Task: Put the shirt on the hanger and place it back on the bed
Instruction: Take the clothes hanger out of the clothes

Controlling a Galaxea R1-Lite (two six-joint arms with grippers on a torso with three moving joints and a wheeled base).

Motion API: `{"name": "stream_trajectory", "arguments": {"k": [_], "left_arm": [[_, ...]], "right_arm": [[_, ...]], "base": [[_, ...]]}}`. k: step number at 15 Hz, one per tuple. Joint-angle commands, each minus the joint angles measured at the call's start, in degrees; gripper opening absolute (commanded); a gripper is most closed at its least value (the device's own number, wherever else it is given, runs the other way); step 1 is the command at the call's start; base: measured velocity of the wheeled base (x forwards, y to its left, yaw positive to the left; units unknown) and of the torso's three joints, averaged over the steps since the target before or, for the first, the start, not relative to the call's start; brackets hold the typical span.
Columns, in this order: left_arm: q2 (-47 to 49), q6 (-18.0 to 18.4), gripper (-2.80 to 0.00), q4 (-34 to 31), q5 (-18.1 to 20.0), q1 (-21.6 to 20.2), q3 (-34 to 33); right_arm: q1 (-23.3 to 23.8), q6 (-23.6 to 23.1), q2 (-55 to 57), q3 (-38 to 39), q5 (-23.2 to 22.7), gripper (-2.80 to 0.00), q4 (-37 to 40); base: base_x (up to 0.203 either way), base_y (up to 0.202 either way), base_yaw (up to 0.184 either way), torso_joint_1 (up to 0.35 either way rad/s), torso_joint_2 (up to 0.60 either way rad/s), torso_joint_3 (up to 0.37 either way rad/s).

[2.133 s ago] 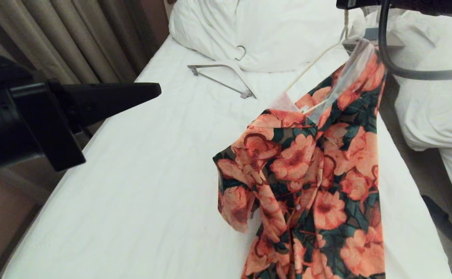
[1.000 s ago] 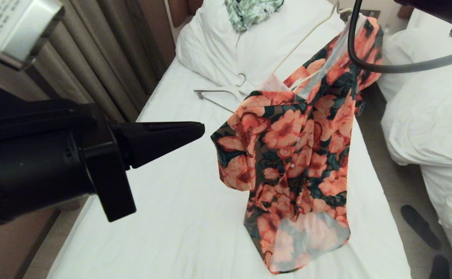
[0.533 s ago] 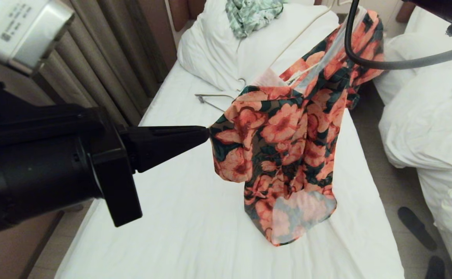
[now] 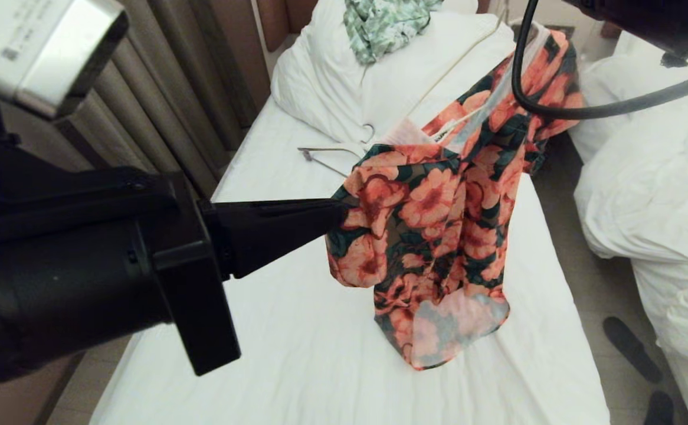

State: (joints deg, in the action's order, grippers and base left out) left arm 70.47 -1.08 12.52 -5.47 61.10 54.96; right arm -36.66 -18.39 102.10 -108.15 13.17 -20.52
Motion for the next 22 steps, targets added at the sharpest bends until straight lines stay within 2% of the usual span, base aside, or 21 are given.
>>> {"name": "stream_trajectory", "arguments": {"k": [1,3,5,7,8,9,10,15,19,22], "left_arm": [[4.8,-0.6,-2.8,2.9,-6.5,4.2,-0.6],[10.4,-1.7,-2.8,8.4,-13.1,8.0,-1.1],[15.6,-3.7,-2.8,14.5,-17.0,10.4,-1.5],[20.0,-6.0,-2.8,19.3,-19.8,11.1,-1.4],[21.6,-6.6,-2.8,22.7,-21.0,9.9,-1.0],[22.4,-6.7,-2.08,24.5,-21.5,7.9,-0.5],[22.8,-6.9,0.0,25.3,-22.0,5.8,0.3],[23.9,-12.3,0.0,25.8,-24.6,-1.0,6.6],[24.5,-12.5,0.0,25.8,-24.6,-2.0,6.7],[24.7,-13.1,0.0,25.6,-24.6,-1.3,6.1]], "right_arm": [[-0.1,0.7,0.4,0.0,0.1,-2.8,0.0],[-0.8,1.1,0.4,-0.4,0.8,-2.8,1.7],[-2.3,1.2,0.6,-0.5,3.2,-2.8,1.9],[-3.9,2.7,0.5,-0.5,4.2,-2.8,1.9],[-4.9,3.7,0.3,-0.5,5.1,-2.8,2.0],[-5.4,4.5,0.2,-0.5,5.7,-2.8,2.0],[-5.5,4.8,0.2,-0.6,6.4,-2.8,2.0],[-5.2,5.0,-0.1,-0.5,7.8,-2.8,2.0],[-5.3,5.0,0.1,-0.6,7.8,-2.8,1.8],[-5.2,4.9,0.0,-1.0,7.8,-2.8,2.0]], "base": [[0.0,0.0,0.0,0.0,0.0,0.0],[0.0,0.0,0.0,0.0,0.0,0.0],[0.0,0.0,0.0,0.0,0.0,0.0],[0.0,0.0,0.0,0.0,0.0,0.0],[0.0,0.0,0.0,0.0,0.0,0.0],[0.0,0.0,0.0,0.0,0.0,0.0],[0.0,0.0,0.0,0.0,0.0,0.0],[0.0,0.0,0.0,0.0,0.0,0.0],[0.0,0.0,0.0,0.0,0.0,0.0],[0.0,0.0,0.0,0.0,0.0,0.0]]}}
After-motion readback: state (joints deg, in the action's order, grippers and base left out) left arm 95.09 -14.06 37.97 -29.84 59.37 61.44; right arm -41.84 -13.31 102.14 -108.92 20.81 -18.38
